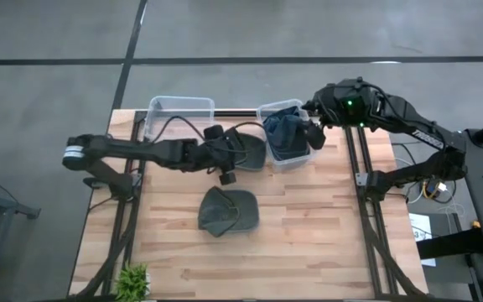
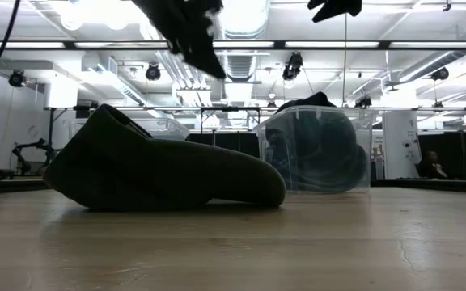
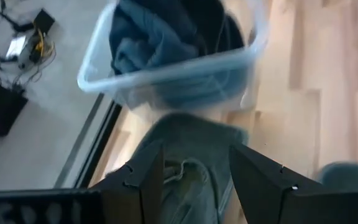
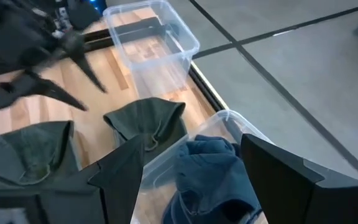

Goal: Pick & Place hat
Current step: Put the top gray cap into the left transparent bin

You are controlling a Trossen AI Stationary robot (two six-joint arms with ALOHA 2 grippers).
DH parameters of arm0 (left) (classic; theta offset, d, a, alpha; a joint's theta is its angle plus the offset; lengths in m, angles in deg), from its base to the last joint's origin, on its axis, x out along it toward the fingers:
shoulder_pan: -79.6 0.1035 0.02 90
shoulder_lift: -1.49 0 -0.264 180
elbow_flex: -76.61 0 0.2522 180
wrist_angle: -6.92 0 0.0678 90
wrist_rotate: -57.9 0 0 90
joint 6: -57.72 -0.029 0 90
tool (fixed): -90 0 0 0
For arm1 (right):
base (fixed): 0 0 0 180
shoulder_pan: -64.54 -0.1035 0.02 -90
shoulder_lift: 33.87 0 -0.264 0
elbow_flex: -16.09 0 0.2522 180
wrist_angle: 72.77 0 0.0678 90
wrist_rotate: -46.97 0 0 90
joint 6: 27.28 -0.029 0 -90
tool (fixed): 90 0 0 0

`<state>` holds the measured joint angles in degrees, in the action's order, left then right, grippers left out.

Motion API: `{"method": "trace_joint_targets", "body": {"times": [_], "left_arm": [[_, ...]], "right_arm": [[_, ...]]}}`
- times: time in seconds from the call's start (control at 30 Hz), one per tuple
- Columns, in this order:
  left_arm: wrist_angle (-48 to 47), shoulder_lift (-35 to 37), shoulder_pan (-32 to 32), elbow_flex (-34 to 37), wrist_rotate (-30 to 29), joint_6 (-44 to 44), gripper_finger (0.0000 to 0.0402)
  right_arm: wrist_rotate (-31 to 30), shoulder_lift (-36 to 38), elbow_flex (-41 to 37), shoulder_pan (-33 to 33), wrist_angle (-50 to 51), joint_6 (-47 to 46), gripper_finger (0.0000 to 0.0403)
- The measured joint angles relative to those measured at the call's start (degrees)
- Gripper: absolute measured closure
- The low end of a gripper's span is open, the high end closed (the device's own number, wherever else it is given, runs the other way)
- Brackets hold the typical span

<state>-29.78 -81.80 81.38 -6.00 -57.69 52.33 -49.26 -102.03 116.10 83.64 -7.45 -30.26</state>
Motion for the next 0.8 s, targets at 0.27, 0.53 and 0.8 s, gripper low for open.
{"method": "trace_joint_targets", "body": {"times": [0.27, 0.53, 0.8], "left_arm": [[-0.17, -8.38, 2.35, -0.46, 0.87, -3.93, 0.0230], [-0.19, -16.91, 2.59, -2.34, 0.94, -7.98, 0.0230], [-0.24, -23.85, 3.32, -5.97, 0.89, -9.91, 0.0230]], "right_arm": [[0.07, 0.13, -2.15, -0.12, -1.61, 0.22, 0.0157], [0.30, 0.15, -3.16, -0.12, -1.59, 0.82, 0.0159], [0.32, 0.15, -3.18, -0.12, -1.56, 0.56, 0.0165]]}}
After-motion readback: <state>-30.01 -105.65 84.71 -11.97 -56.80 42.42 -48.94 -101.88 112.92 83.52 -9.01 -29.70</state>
